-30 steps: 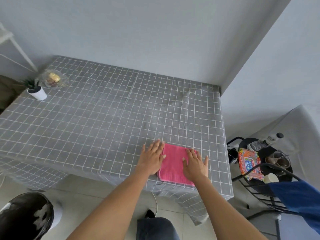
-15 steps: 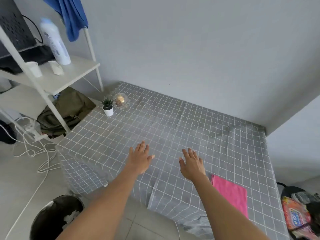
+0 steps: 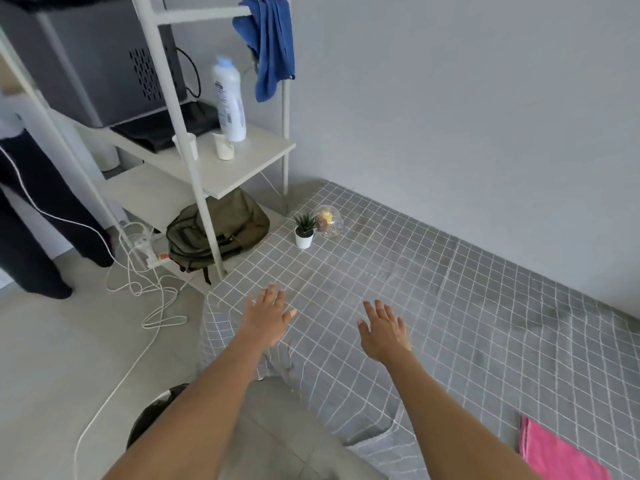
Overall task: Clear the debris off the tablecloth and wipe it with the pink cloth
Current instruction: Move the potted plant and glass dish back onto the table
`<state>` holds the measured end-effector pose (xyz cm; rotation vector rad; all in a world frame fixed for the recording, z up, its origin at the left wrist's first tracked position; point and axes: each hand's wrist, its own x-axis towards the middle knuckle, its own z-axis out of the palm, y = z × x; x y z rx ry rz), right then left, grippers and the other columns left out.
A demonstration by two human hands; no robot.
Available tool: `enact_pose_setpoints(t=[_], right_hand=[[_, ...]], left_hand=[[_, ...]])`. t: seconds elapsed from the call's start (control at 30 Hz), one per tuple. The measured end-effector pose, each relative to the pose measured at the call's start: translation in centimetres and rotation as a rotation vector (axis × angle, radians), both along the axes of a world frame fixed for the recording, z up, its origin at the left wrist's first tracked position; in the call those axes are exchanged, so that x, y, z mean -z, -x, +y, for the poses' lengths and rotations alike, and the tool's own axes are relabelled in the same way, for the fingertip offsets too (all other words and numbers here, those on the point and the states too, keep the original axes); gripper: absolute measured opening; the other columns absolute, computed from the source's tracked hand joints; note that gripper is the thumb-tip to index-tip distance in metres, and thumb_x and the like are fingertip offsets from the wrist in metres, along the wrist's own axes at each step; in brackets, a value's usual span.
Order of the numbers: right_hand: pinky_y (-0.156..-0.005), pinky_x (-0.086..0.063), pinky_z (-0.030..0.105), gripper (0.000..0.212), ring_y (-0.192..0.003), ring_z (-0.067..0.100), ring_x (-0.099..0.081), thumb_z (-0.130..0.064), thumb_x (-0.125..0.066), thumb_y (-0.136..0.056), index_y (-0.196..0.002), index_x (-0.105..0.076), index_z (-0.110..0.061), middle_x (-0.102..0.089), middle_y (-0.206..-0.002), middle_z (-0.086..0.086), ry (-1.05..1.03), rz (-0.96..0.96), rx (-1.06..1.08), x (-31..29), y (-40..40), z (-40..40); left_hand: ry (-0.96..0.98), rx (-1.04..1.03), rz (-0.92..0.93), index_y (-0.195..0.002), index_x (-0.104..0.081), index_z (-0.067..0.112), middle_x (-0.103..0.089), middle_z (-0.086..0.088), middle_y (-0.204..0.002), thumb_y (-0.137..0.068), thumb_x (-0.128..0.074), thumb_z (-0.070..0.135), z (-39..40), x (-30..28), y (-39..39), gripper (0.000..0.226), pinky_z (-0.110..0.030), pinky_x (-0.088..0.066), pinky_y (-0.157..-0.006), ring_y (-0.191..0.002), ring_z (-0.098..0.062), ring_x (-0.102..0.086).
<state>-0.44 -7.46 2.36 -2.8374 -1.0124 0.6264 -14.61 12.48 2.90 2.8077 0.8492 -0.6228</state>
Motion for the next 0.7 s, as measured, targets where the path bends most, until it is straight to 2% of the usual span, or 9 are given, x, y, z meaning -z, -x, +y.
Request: enact_pose_setpoints(t=[0.23, 0.7], right_hand=[[-0.118, -0.004, 0.047, 0.057, -0.149, 0.028, 0.001, -0.043, -0.02, -0.103, -0.154, -0.002, -0.024, 0.005, -0.162, 0.006, 0.007, 0.019, -0.045, 1.0, -2.5, 4.2], [-0.119, -0.007, 0.049, 0.061, -0.149, 0.029, -0.001, -0.042, -0.027, -0.102, -0.154, -0.002, -0.023, 0.003, -0.162, 0.008, 0.051, 0.031, -0.146, 4.3, -14.7, 11.8]], left_hand=[[0.044, -0.057, -0.011, -0.152, 0.002, 0.013, 0.008, -0.01, -0.16, -0.101, -0.011, 0.049, 2.5, 1.2, -1.0, 0.064, -0.048, -0.007, -0.119, -0.147, -0.026, 0.005], [0.077, -0.159, -0.007, -0.151, 0.006, 0.011, 0.008, -0.011, -0.159, -0.101, -0.017, 0.048, 6.2, 4.1, -11.2, 0.066, -0.048, -0.007, -0.118, -0.147, -0.027, 0.003]])
